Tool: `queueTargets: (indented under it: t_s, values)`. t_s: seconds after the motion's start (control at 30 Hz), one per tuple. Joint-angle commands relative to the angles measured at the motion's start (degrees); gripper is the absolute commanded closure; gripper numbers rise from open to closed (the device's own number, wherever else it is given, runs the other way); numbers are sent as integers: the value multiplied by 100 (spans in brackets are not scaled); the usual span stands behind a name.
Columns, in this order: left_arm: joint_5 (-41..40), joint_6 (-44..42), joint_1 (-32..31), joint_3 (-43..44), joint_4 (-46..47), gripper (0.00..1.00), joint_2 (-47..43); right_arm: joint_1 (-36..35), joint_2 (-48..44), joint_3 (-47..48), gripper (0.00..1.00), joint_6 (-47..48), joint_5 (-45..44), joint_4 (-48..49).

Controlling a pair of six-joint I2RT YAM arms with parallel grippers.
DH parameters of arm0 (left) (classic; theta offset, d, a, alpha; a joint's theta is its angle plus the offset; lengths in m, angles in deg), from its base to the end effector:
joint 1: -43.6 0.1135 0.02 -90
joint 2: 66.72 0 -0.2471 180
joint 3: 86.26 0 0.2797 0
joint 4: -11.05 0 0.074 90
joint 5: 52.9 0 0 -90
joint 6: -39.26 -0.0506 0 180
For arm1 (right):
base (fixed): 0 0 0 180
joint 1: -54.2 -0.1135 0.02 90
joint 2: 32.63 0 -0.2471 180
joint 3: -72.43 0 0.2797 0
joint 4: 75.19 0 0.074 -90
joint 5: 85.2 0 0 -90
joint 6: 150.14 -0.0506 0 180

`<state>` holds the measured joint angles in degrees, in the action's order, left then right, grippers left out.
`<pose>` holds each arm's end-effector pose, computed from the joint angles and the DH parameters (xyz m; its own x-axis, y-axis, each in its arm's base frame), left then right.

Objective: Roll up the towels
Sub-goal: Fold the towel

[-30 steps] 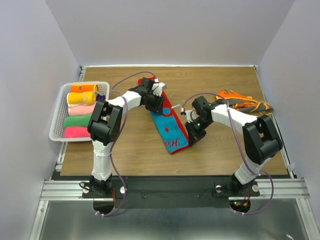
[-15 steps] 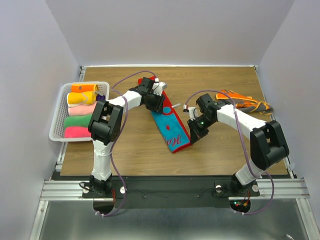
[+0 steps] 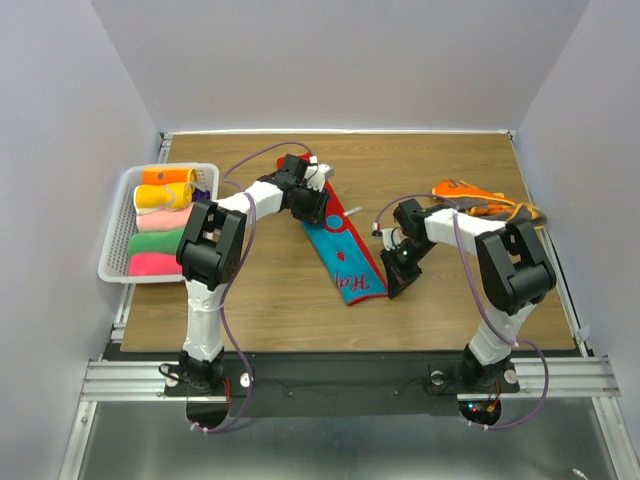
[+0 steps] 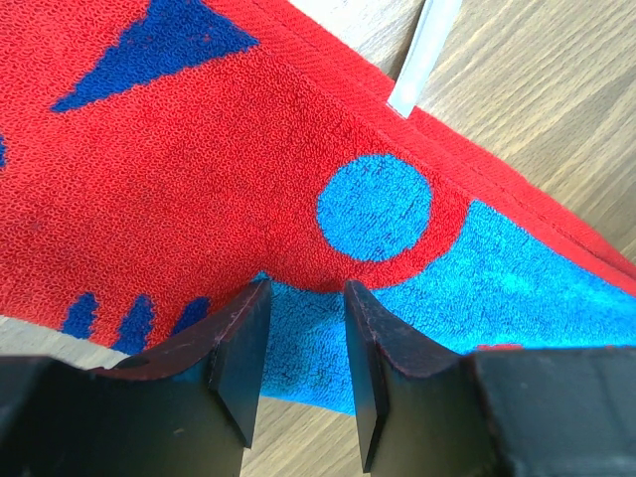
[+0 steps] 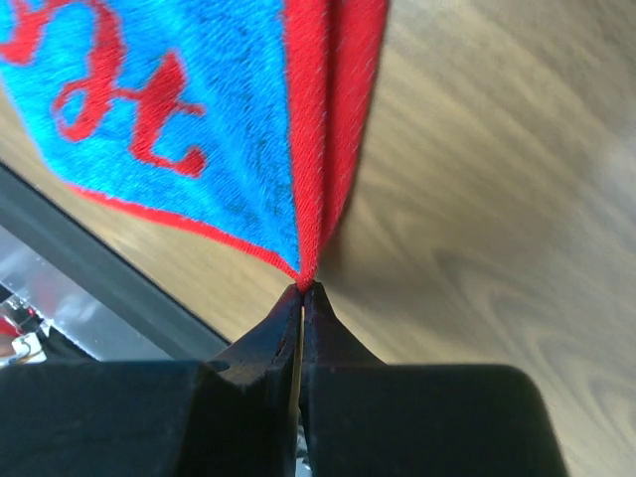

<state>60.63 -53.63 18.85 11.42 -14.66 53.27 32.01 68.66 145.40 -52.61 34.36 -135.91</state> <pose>0.4300 -0.2205 0.1318 -0.6427 0.3472 -0.6830 0.6596 0.7042 -0.2627 0.2837 0.1427 0.1051 -0.8738 -0.4795 -0.0813 -0.4546 0.7459 0.4868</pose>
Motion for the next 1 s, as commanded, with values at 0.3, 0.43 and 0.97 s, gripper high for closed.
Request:
queueTargets:
  t_s: [0.3, 0.43, 0.97]
  values:
    - [-367, -579, 50, 224, -452, 48, 227, -4, 523, 68, 79, 143, 401, 26]
    - [-332, -949, 41, 487, -592, 47, 306, 5, -47, 322, 50, 249, 314, -44]
    - [1514, -916, 497, 735, -75, 39, -1010, 40, 847, 1773, 70, -287, 1236, 1142]
